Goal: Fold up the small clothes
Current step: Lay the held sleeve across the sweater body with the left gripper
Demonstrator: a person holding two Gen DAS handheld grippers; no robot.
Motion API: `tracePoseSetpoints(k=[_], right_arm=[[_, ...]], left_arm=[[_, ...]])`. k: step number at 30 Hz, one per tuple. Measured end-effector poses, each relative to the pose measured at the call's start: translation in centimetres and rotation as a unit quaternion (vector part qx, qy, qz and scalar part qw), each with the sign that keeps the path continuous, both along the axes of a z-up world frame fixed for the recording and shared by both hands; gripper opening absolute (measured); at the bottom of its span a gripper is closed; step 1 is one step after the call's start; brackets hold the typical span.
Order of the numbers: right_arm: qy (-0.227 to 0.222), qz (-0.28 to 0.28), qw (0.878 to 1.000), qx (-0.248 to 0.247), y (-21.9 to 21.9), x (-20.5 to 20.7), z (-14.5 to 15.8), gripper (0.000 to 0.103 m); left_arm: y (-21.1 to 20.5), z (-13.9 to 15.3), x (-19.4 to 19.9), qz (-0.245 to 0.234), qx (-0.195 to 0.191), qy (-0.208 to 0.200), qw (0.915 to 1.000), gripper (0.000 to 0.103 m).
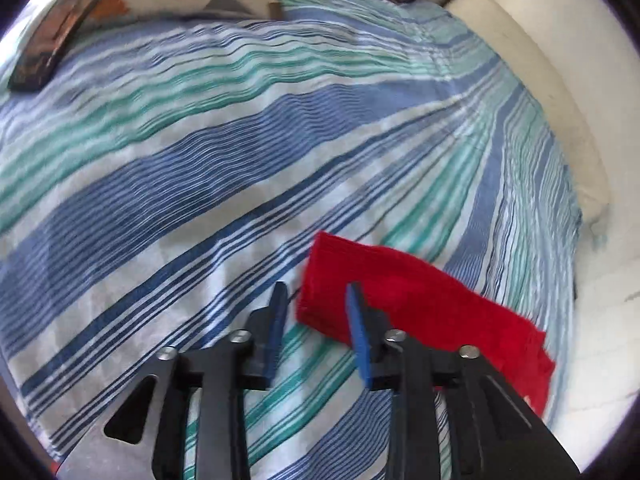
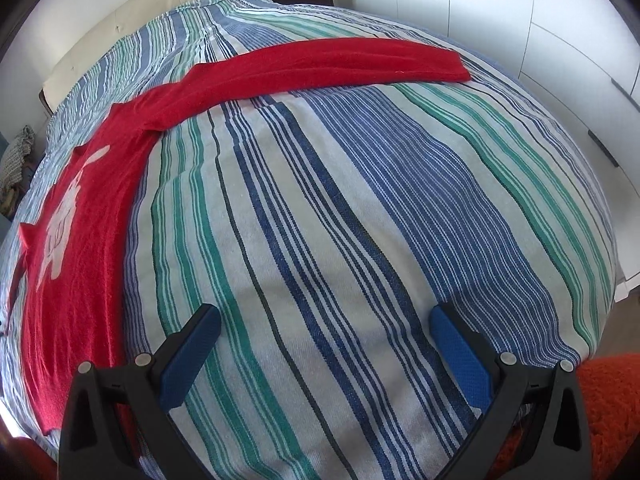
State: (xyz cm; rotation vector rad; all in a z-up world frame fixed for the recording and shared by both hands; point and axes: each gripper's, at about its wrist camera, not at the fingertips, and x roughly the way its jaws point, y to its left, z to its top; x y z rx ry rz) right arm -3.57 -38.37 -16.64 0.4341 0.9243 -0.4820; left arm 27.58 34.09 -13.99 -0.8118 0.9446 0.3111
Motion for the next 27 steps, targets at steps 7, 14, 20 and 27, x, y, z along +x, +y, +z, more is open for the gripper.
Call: tracePoseSetpoints(k=[7,14,20,27], right_arm=[[0.014,0.003,1.0,-0.021,0.6,0.5,-0.2,0.103],[0.019,0.003,0.999,-0.033,0.8,0.6,-0.2,0.103],[0.016,0.002,0.999,-0.03,0.7,0.5,-0.2,0.103],[0.016,0.006,0.999,-0.032,0.7,0.5,-0.2,0.103]], left_arm=[[1.3,-0.9,0.5,-0.03,-0.041,-0.034,0.9981,0.067],[-3.4,-2.7,4.5,-0.136,-0.01,0.011,0.9906,0.006],[-2.4,1.0,2.6,-0.043,0.097,0.033,0.9938,0.002],[-1.1,-0.8,2.2,-0.034,0.143,0.084,0.9856,0.002]])
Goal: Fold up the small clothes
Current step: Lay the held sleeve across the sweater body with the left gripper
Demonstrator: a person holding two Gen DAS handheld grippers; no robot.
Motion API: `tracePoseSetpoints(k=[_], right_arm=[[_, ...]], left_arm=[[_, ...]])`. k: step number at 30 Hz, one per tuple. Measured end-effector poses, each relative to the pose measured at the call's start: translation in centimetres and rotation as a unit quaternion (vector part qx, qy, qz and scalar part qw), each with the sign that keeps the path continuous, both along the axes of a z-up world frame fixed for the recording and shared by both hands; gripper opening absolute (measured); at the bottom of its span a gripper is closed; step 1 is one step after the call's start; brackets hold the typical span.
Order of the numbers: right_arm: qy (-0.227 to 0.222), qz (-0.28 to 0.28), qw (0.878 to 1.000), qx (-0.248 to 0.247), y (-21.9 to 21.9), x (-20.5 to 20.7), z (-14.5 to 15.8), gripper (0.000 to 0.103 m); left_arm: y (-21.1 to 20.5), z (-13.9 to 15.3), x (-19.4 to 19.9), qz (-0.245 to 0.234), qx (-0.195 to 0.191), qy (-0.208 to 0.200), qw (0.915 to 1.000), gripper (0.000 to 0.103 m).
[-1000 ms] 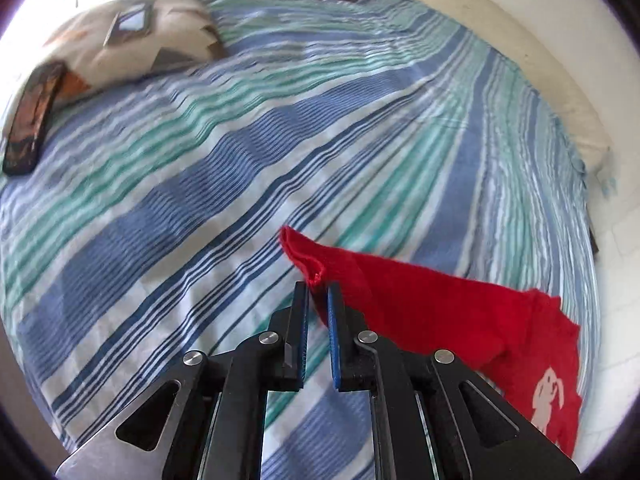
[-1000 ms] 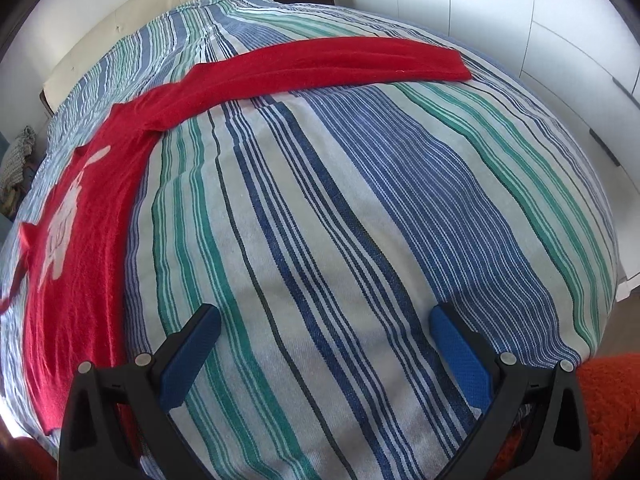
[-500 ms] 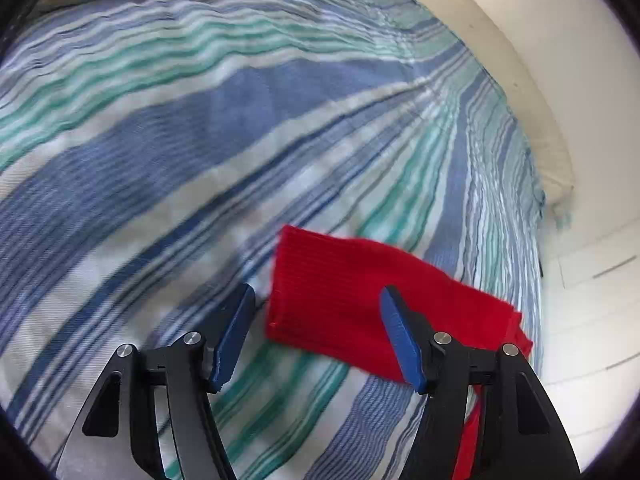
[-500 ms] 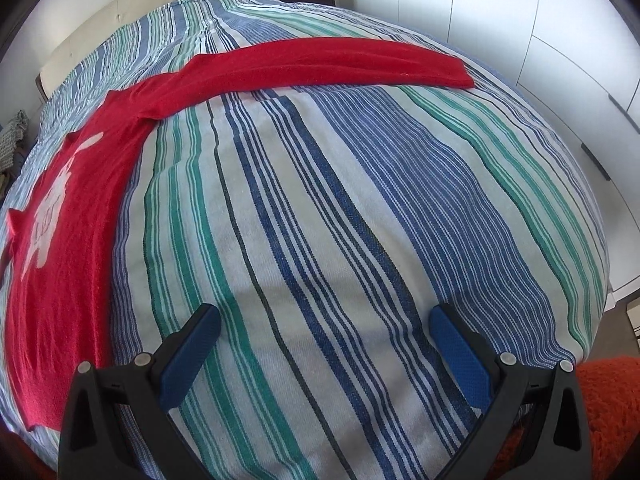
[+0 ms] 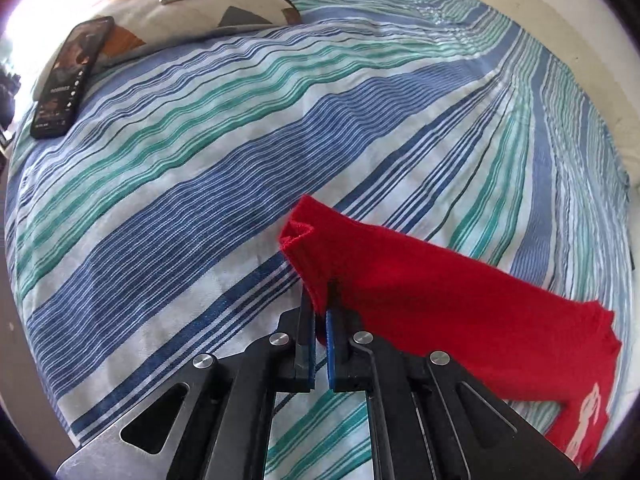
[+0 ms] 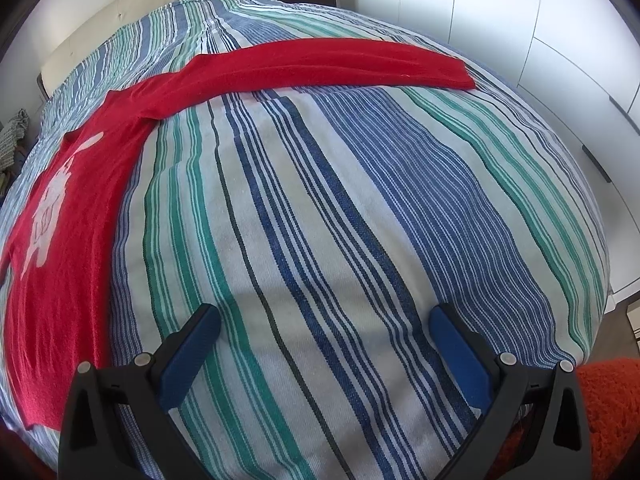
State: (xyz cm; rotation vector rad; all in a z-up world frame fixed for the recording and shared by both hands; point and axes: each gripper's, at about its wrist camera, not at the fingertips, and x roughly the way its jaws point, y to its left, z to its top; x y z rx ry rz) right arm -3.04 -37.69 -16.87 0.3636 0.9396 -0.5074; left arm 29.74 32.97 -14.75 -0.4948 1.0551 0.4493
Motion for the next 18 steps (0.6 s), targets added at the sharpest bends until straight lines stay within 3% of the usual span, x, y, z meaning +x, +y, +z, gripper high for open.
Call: tracePoseSetpoints(k=[4,18], right_arm=[[0.001,0.004,1.0,-0.003,0.1,0.0,0.0,0.103],[0.01,0.005,1.0,-0.02,0.5,0.5,-0.3,0.103]], left_arm=[[-0.4,-1.0,-0.1,-0.008,0.023,0.016,0.9996,0.002],[0.6,-2.0,-1.3,-0.027,0.004,0.009,0.9996,0.004]])
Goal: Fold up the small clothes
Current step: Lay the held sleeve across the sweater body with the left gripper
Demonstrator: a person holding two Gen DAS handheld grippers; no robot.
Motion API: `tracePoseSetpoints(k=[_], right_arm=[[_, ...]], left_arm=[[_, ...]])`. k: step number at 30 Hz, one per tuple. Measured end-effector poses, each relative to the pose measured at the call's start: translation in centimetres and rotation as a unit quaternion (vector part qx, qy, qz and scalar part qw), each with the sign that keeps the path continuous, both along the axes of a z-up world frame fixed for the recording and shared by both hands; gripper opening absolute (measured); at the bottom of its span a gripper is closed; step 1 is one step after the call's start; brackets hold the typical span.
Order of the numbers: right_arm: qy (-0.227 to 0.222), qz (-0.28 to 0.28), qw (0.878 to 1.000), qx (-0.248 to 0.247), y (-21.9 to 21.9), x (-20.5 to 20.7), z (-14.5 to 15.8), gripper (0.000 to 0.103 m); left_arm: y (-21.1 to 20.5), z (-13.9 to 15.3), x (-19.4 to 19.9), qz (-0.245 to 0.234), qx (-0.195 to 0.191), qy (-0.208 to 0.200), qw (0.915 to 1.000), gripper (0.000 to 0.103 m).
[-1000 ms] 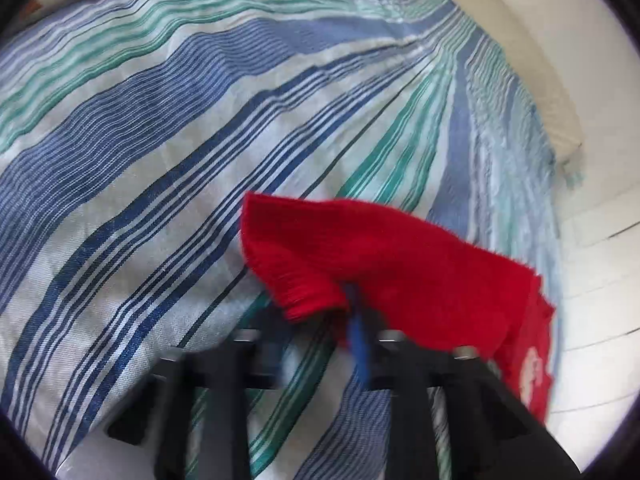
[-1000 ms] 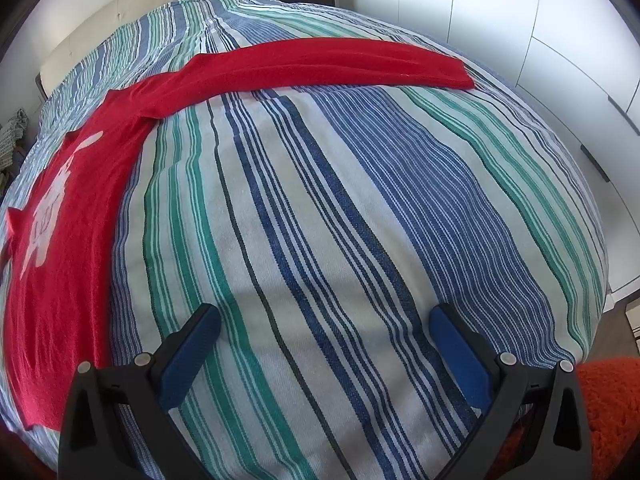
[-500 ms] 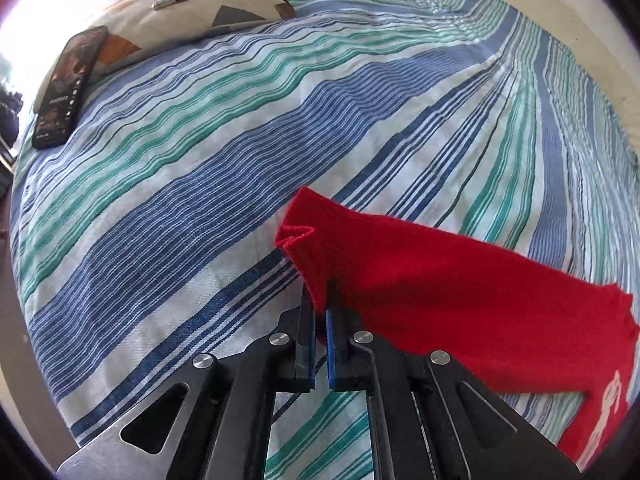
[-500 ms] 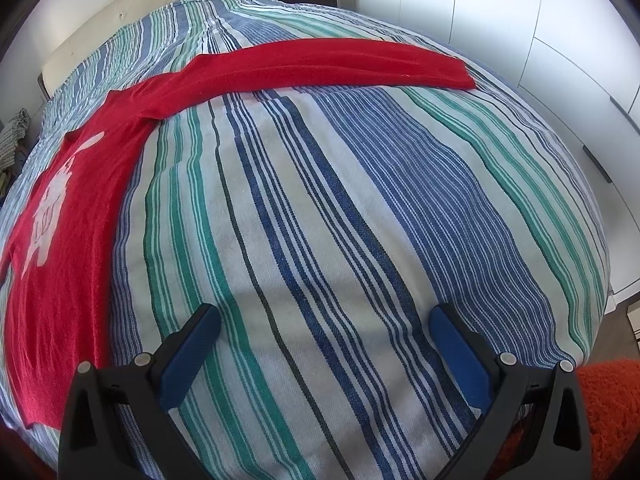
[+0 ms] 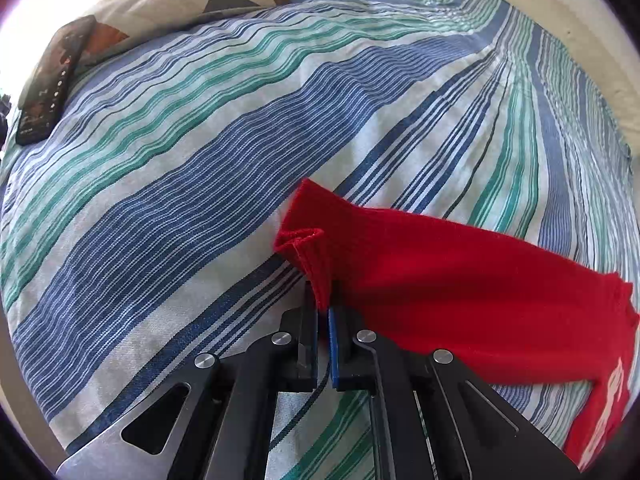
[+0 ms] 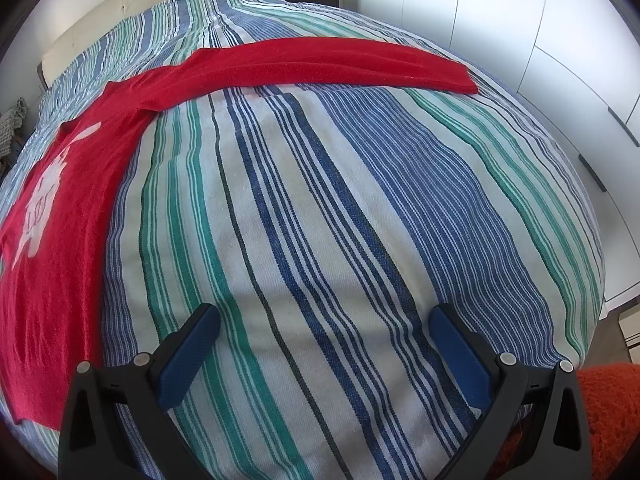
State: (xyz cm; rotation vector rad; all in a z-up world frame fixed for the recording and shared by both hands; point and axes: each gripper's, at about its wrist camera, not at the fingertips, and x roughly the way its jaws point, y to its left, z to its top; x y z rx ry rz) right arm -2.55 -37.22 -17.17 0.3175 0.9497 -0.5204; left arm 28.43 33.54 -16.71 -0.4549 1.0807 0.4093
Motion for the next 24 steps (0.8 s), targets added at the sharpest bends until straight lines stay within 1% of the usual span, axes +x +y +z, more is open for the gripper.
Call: tracePoseSetpoints(k=[7,15,17,19,21,22,23,24], right_arm=[[-0.001,0.0,1.0,-0.001,0.0,0.0,0.0,0.103],[0.0,0.0,1.0,-0.001,0.0,-0.1,0.0,0.103],[0.0,0.0,1.0,-0.001,0.0,0.0,0.0,0.103],[0.0,0.0,1.0,-0.001,0.0,-0.1,0.0,0.103],[-0.001,0.001,1.0,-0.002,0.0,-0.1,0.0,0.103],[-0.001,0.0,1.0,-0.002,0.0,-0.1,0.0,0.103],[-0.001,0.0,1.0,-0.002,0.0,0.0,0.0,0.103],[-0.001,0.0,1.0,-0.001,0.0,-0.1,0.0,0.103]], left_arm=[[0.3,-0.2,-0.2,-0.002,-0.007,0.002,1.0,0.005],[0.2,-0.4,0.2,-0.005,-0.003,0.002,1.0,0.007],[0.4,-0.4,-0.1,0.001,-0.014,-0.005,0.9999,0.007],[0.9,-0.4,-0.7,0.007,-0.033,-0.021,0.9992,0.009],[1.4,-0.3,-1.6,0.011,-0.059,-0.044,0.9973,0.012],[1.7,-0.2,-2.3,0.011,-0.079,-0.061,0.9949,0.016],[2.0,-0.1,-3.0,0.014,-0.096,-0.073,0.9926,0.024],[2.1,0.2,-3.7,0.02,-0.106,-0.083,0.9907,0.028]])
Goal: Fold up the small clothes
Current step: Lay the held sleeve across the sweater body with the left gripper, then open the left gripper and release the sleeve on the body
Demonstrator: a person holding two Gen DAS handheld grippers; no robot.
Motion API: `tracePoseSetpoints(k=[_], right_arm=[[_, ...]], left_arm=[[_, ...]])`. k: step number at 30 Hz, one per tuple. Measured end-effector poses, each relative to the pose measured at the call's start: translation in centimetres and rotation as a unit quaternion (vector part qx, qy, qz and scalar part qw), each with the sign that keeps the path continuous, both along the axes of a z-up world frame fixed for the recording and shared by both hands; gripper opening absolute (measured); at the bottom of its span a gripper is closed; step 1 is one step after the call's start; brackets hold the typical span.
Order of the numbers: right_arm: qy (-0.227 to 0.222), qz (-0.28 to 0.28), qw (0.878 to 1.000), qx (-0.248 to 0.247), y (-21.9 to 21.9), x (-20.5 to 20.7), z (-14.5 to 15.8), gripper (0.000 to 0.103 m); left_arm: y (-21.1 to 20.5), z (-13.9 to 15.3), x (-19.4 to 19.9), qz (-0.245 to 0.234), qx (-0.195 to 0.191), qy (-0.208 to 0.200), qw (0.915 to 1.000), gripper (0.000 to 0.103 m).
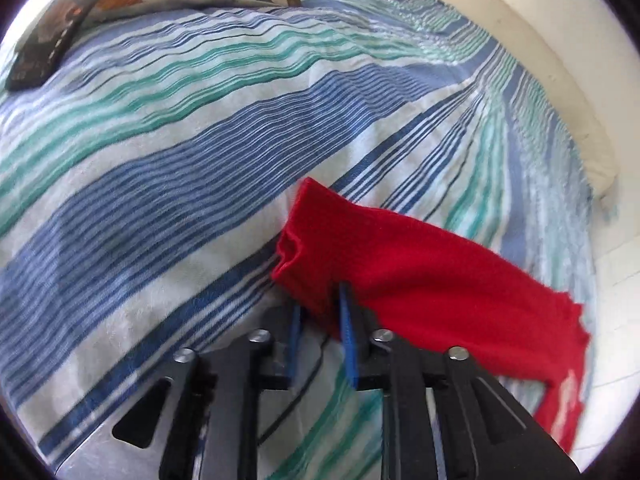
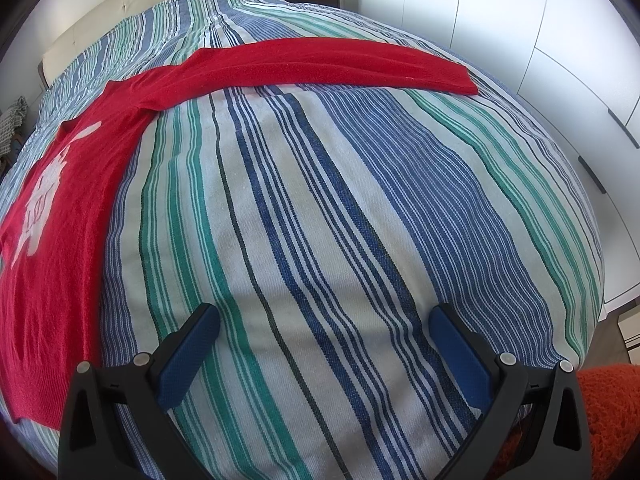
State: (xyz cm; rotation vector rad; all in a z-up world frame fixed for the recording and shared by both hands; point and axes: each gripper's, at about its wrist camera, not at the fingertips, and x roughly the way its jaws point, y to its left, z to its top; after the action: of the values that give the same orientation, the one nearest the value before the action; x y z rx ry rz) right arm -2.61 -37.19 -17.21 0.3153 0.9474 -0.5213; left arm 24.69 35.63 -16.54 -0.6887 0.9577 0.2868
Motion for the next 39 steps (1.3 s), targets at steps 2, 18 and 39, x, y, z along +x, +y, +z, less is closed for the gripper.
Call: tracePoseSetpoints(k=[2,18,39], right_arm=[[0.0,0.0,1.0,0.0,0.0,0.0,0.0,0.103],[-0.006,0.005,1.0,-0.007,0.3,-0.5,0.1,0.103],[-0.011,0.009,1.0,-0.013,0.5,-0.9,-0.1,0.103]], left_arm=[[-0.3,0.9,-1.5,0.01,0.001,-0.011,0.9999,0.06],[-18.5,5.4,-10.3,-0.16,0.098,-0.043,0.9814,0.095],[-21.8,-0.9,-10.3,-0.22,0.178,0.025,0.9588,0.103]])
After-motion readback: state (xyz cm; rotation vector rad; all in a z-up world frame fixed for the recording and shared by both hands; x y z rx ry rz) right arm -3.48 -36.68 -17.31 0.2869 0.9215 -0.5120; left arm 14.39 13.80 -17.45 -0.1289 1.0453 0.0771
